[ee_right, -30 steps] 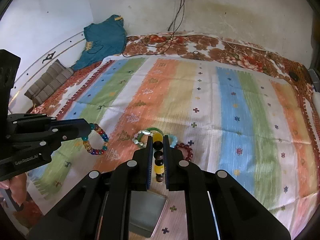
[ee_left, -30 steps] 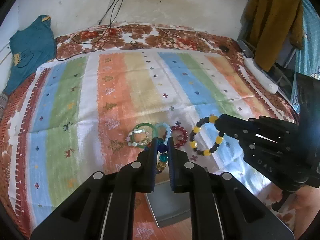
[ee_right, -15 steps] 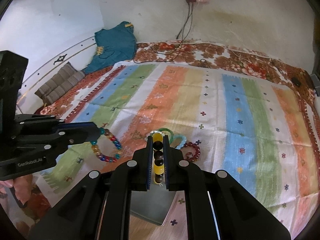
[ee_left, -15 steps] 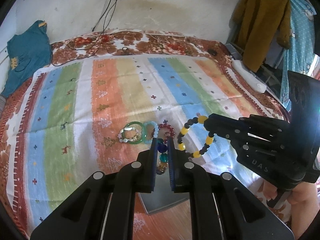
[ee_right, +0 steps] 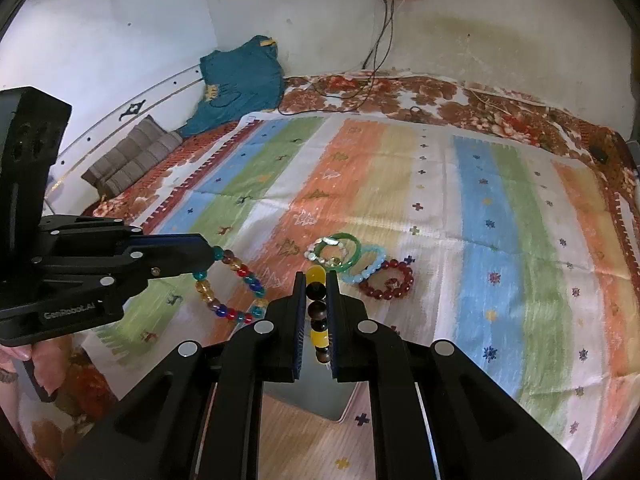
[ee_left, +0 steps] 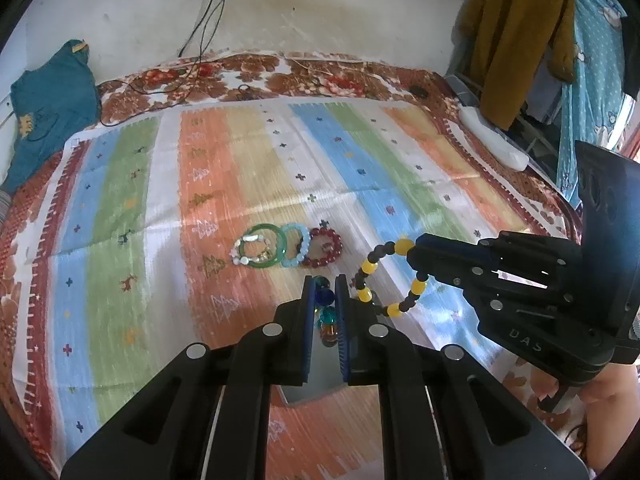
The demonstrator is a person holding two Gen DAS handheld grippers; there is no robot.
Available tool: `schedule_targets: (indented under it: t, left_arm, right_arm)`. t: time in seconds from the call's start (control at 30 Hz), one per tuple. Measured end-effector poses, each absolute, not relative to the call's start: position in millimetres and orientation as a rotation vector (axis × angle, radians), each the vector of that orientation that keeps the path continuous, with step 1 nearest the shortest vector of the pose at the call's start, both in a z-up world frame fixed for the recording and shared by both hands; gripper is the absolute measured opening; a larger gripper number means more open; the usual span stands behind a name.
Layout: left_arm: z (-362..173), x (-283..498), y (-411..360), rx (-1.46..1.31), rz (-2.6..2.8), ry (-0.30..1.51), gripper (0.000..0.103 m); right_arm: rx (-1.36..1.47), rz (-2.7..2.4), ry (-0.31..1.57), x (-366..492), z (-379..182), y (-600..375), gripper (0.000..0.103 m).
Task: Organize jewelry
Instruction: 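Lower both bracelets into the silver tin and open both tools, then move both open tools back toward the remaining bracelets beside the green bangle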
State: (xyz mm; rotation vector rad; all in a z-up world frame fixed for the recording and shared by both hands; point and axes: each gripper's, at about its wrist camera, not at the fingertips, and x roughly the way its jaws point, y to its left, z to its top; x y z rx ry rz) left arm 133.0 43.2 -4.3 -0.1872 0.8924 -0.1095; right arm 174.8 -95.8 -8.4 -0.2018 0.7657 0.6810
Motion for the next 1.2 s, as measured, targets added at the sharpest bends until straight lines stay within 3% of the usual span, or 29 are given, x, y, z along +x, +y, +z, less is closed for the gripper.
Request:
schedule_targets:
  t: [0.17, 0.23, 0.27, 0.3, 0.37, 0.53, 1.0, 1.2]
  left_arm:
    - [-10, 130, 40, -0.183, -0.1, 0.915, 0.01]
    - [-10, 129, 48, -0.216, -0.052, 0.92, 0.031]
    - [-10, 129, 52, -0.232, -0.041, 0.917, 0.032]
    - [-10, 128, 54, -0.241, -0.037, 0.915, 0.032]
    - [-10, 128, 60, -0.263, -0.031, 0.912, 0.032]
    - [-15, 132, 64, -0.267, -0.005, 0.927, 0.035]
    - [-23, 144, 81, -0.245, 0.146, 0.942, 0.049]
    - [-29, 156, 82, -0.223, 0.178, 0.964, 0.052]
  right_arm:
    - [-0.196, 0.69, 0.78, 168, -11, -99, 0.011]
    - [-0.191, 0.671, 0.784, 169, -12, -102, 0.012]
    - [-0.193, 0.656, 0.781, 170, -13, -103, 0.018]
    - [-0.192, 0.643, 0.777, 171, -13, -105, 0.03]
    - [-0.183, 0.621, 0.779, 175, -14, -109, 0.039]
    - [-0.17, 0.578, 0.793, 185, -16, -115, 0.039]
    - [-0.176, 0.538, 0.808, 199, -19, -116, 0.06]
    - [-0.181, 0.528, 0.822, 208, -21, -116, 0.062]
